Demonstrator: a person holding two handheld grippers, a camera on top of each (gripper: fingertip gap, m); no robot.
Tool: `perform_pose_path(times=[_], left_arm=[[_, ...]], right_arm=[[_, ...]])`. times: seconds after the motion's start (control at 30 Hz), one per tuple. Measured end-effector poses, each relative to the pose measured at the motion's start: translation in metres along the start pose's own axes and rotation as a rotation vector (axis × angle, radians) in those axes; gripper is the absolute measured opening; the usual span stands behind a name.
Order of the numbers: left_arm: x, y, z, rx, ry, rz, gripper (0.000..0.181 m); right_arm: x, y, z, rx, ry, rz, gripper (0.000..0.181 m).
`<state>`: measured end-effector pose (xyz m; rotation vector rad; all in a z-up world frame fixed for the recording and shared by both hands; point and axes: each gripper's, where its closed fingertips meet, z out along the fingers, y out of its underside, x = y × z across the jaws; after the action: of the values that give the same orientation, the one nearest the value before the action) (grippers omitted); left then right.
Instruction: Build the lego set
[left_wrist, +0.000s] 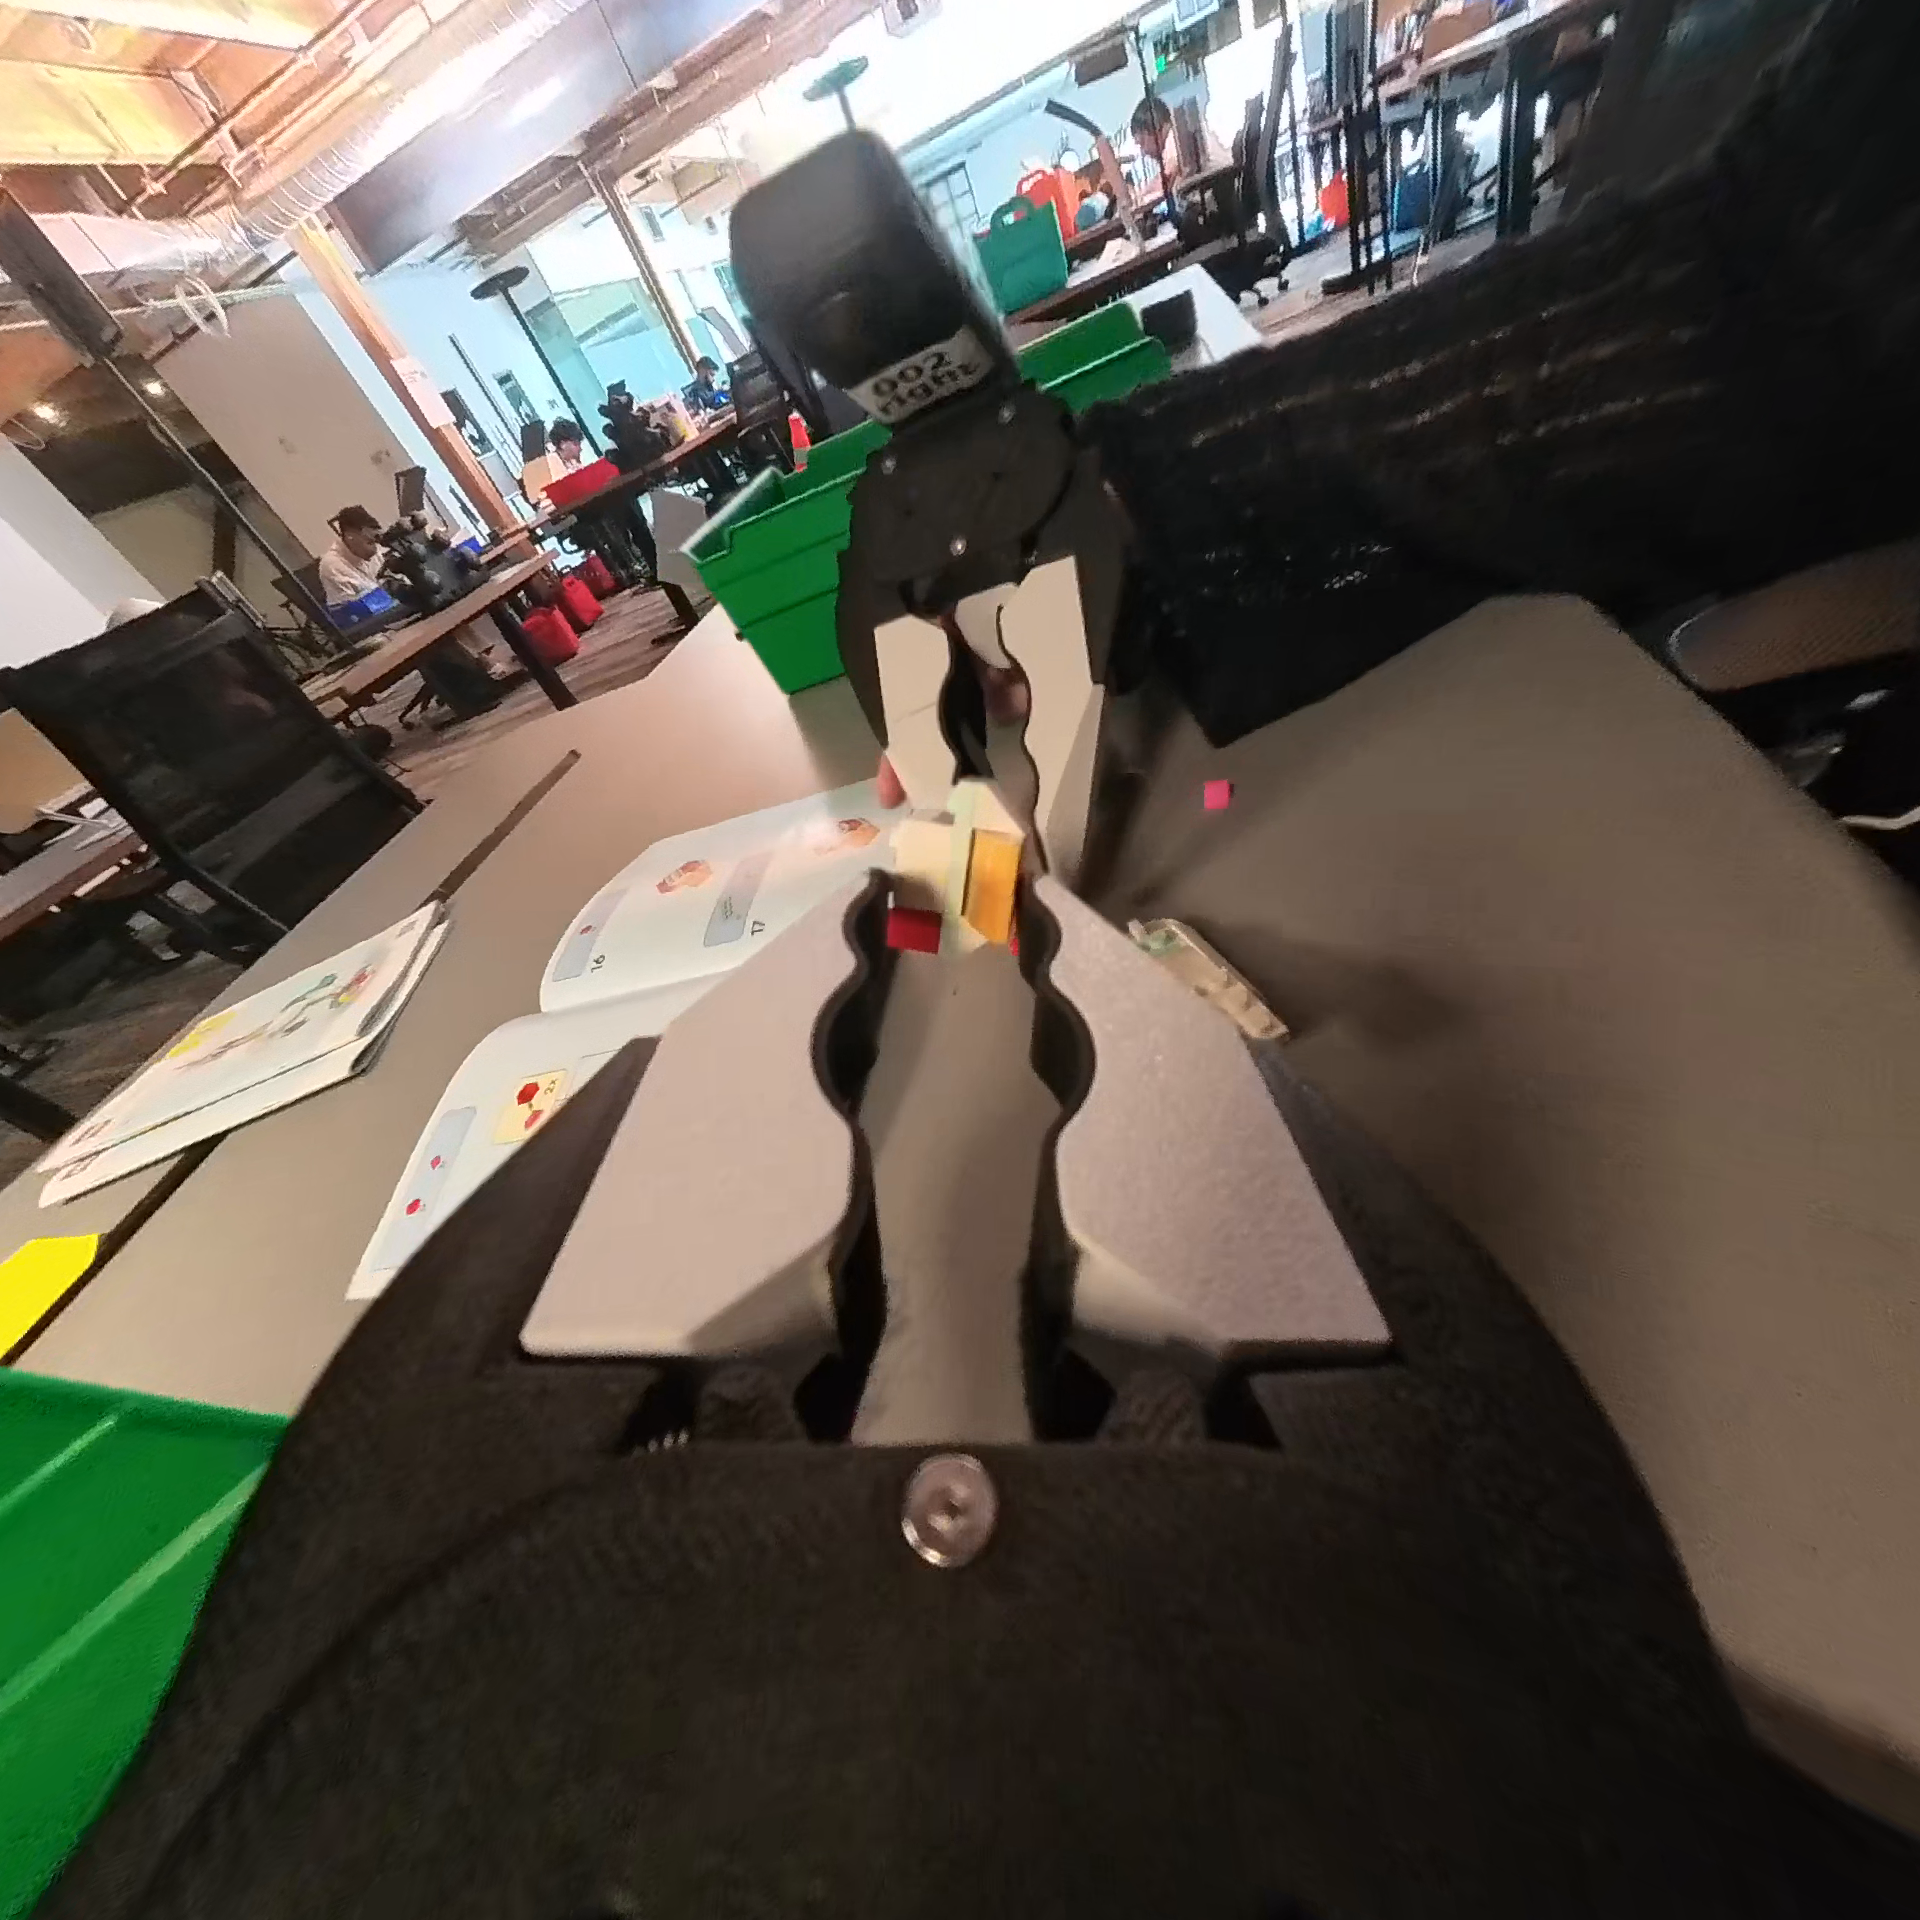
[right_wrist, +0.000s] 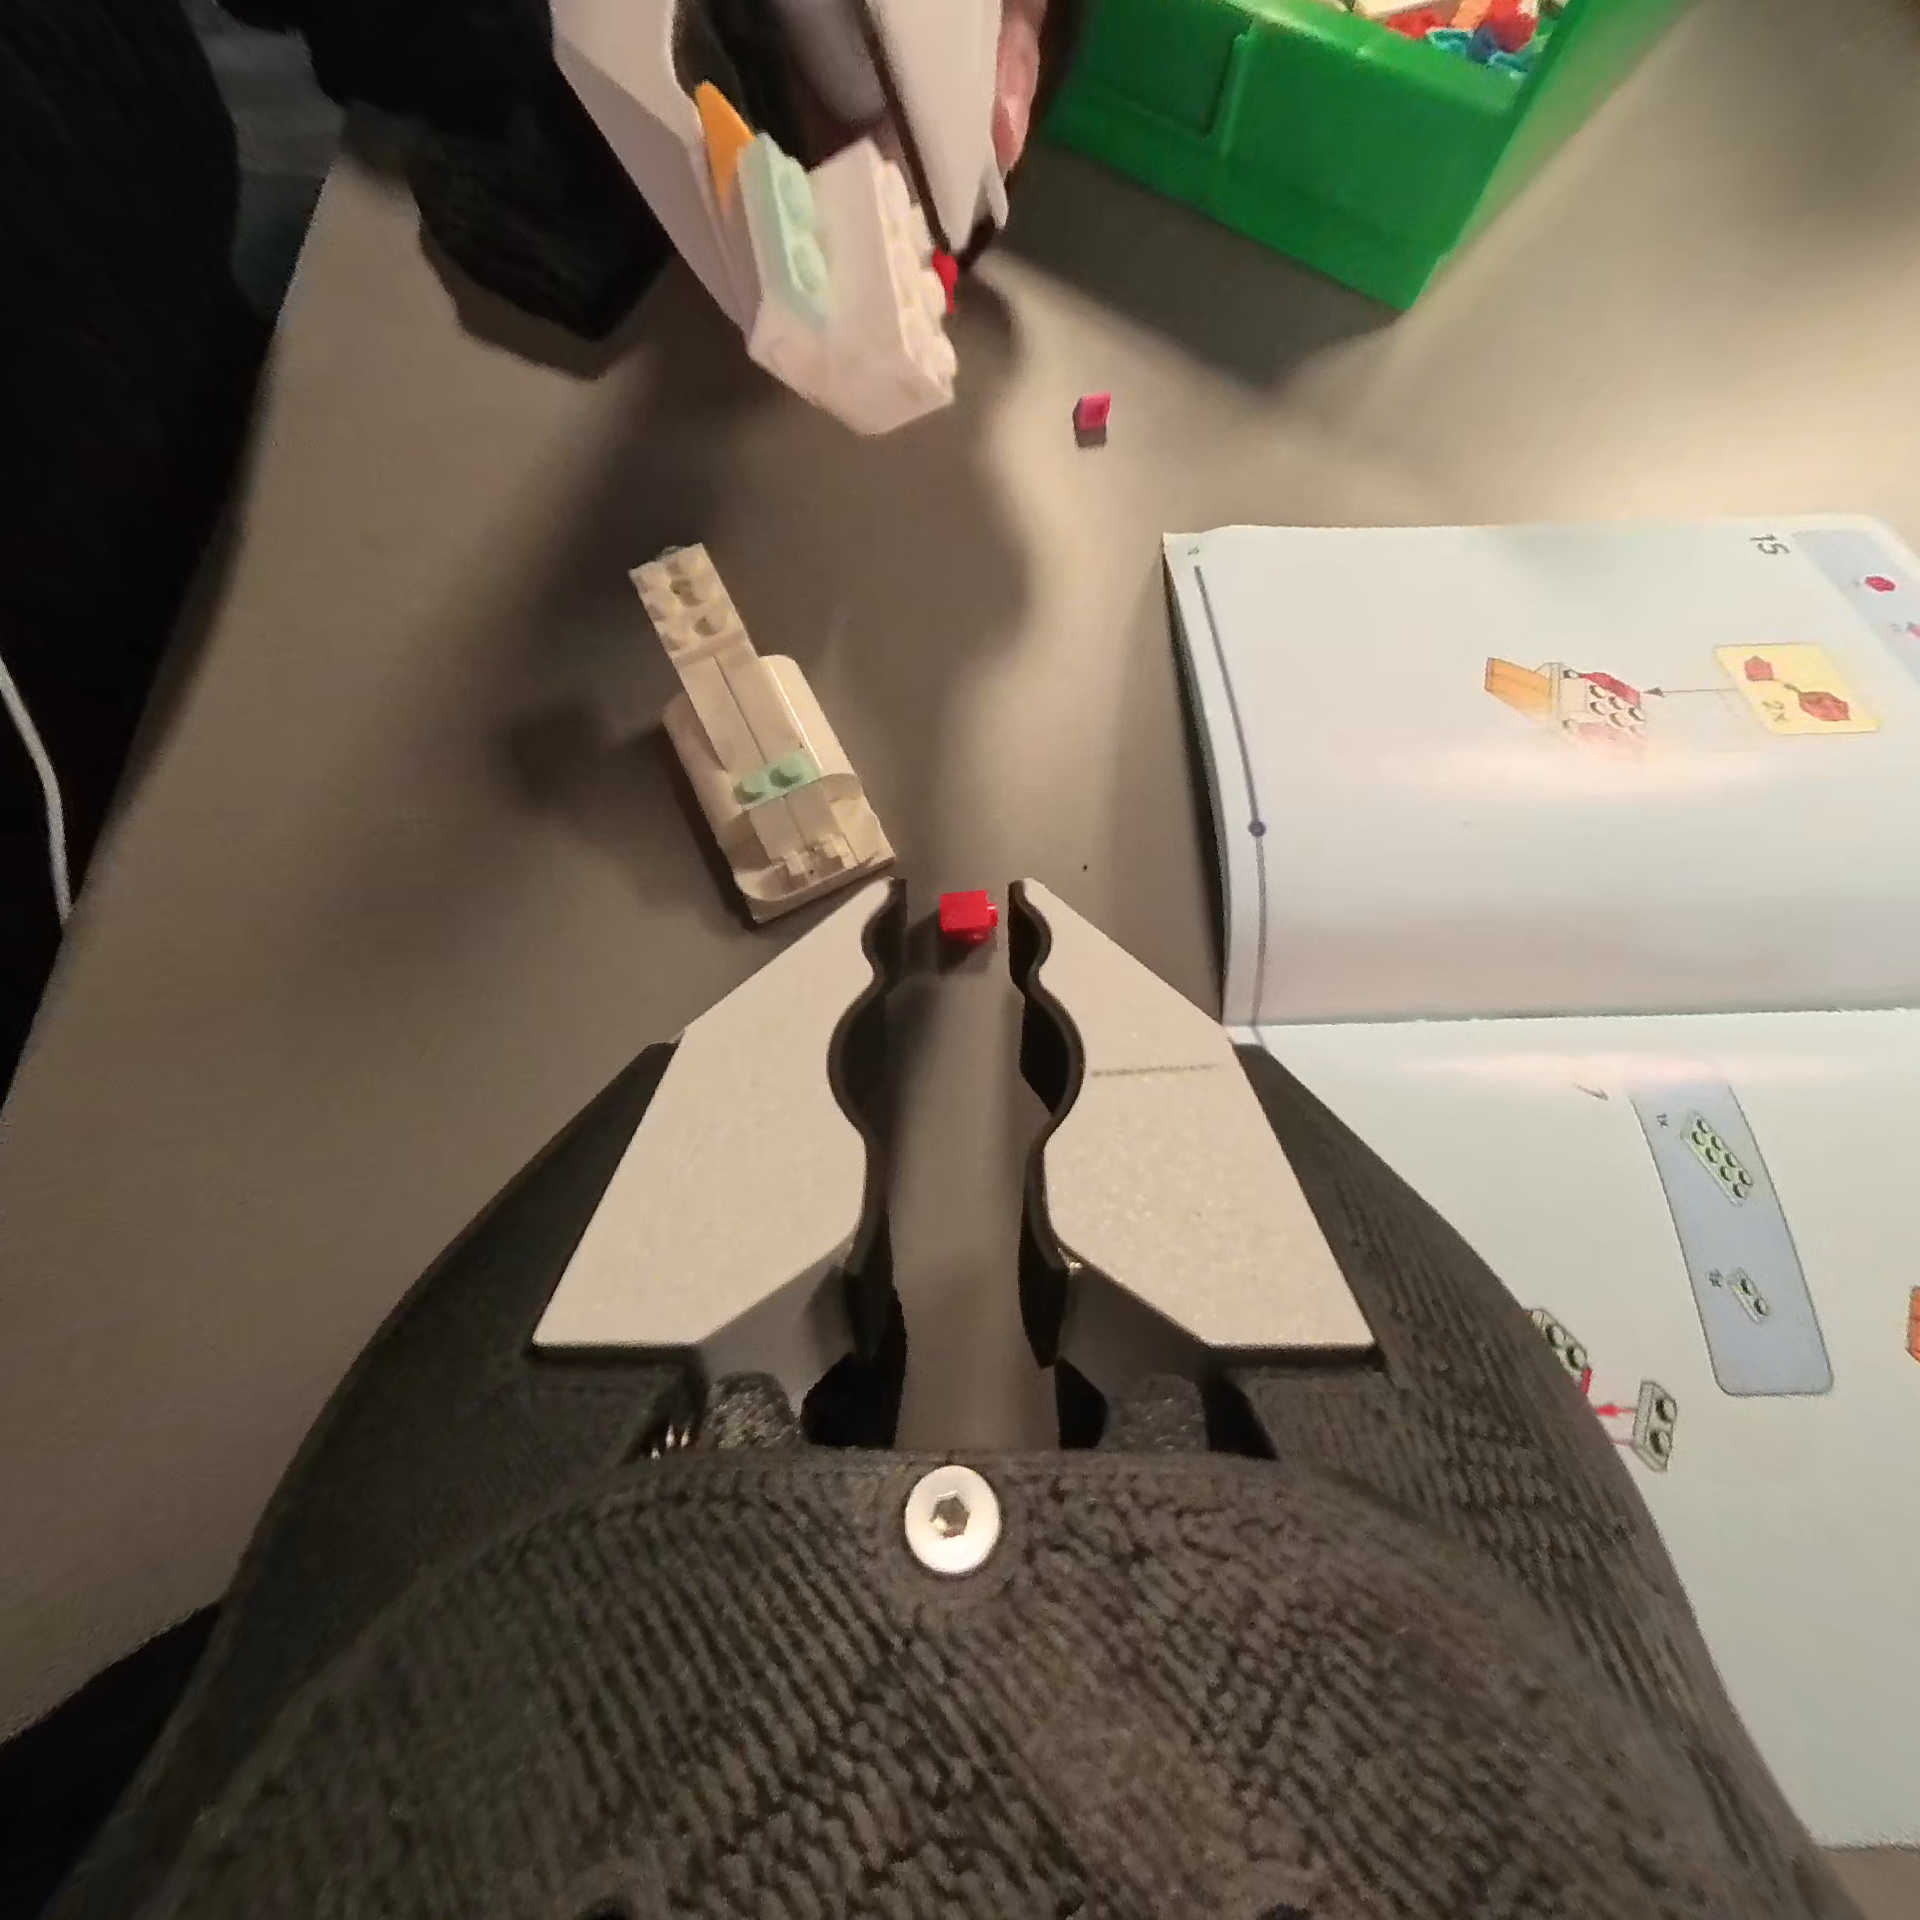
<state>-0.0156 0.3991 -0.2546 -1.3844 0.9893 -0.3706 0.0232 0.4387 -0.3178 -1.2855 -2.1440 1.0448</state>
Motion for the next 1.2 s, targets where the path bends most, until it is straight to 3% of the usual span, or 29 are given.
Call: perform_pose_path(times=[0.03, 0.17, 0.27, 0.43, 0.5, 0.63, 0.87, 1.2], left_arm=[[0.0, -0.001, 0.0, 0.005, 0.0, -0.008, 0.023], [-0.002, -0.001, -0.001, 0.012, 0.0, -0.02, 0.023], [-0.002, -0.002, -0.001, 0.018, -0.006, -0.029, 0.023], [-0.004, -0.009, 0.004, 0.037, -0.052, -0.093, 0.023], [0.0, -0.013, 0.005, 0.057, -0.038, -0.103, 0.023], [0.003, -0.015, 0.004, 0.069, -0.022, -0.108, 0.023], [0.006, -0.017, 0.004, 0.08, -0.011, -0.1, 0.023], [0.006, -0.017, 0.004, 0.079, -0.007, -0.093, 0.023]], right_arm=[[0.0, 0.001, 0.001, -0.007, -0.009, 0.002, 0.018], [0.001, 0.01, 0.008, -0.052, -0.033, 0.005, 0.013], [0.004, -0.001, 0.005, -0.009, -0.003, 0.004, 0.009], [0.001, -0.086, -0.027, 0.338, 0.127, -0.124, 0.009], [-0.009, -0.108, -0.035, 0.401, 0.11, -0.161, 0.009], [-0.022, -0.119, -0.03, 0.35, 0.037, -0.166, 0.009], [-0.02, -0.111, -0.018, 0.184, 0.008, -0.156, 0.009], [-0.02, -0.104, -0.015, 0.063, -0.017, -0.153, 0.01]])
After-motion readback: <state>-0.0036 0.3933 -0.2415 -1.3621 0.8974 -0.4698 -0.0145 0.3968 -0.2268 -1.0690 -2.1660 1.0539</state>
